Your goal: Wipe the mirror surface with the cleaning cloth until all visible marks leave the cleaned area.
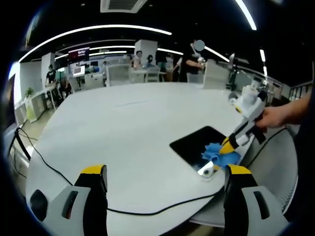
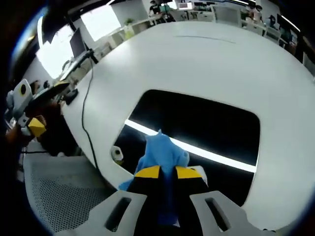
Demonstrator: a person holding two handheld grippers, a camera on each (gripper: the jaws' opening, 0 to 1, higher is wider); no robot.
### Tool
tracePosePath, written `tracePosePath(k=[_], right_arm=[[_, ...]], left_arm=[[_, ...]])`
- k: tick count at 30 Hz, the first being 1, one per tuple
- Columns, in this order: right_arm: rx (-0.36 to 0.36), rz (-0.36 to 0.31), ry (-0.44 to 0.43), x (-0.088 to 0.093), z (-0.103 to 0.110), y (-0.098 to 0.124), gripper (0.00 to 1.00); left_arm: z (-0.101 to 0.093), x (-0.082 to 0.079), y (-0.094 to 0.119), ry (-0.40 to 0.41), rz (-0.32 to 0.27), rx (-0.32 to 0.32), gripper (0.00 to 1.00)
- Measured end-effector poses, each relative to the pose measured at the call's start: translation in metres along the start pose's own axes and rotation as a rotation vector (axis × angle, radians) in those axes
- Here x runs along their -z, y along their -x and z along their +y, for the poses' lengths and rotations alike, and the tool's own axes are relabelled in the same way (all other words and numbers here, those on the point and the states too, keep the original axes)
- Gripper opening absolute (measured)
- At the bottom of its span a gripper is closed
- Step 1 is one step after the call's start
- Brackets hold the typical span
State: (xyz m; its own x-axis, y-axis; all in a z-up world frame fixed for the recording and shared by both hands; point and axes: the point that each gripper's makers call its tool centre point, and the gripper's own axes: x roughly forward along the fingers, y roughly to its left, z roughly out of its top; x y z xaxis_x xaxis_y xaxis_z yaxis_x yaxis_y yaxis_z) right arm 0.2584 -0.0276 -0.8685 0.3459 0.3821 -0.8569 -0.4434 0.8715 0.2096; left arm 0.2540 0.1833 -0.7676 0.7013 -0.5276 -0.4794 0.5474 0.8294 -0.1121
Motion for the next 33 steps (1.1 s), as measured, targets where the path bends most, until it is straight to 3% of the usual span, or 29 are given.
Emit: tracePosePath(k=[33], right_arm=[[0.042,-0.016,0.07,-0.04,-0.018,-0.017,0.05]], left_arm=[[0.005,0.003,0.009,0.01,-0.002,-0.025,1.0]])
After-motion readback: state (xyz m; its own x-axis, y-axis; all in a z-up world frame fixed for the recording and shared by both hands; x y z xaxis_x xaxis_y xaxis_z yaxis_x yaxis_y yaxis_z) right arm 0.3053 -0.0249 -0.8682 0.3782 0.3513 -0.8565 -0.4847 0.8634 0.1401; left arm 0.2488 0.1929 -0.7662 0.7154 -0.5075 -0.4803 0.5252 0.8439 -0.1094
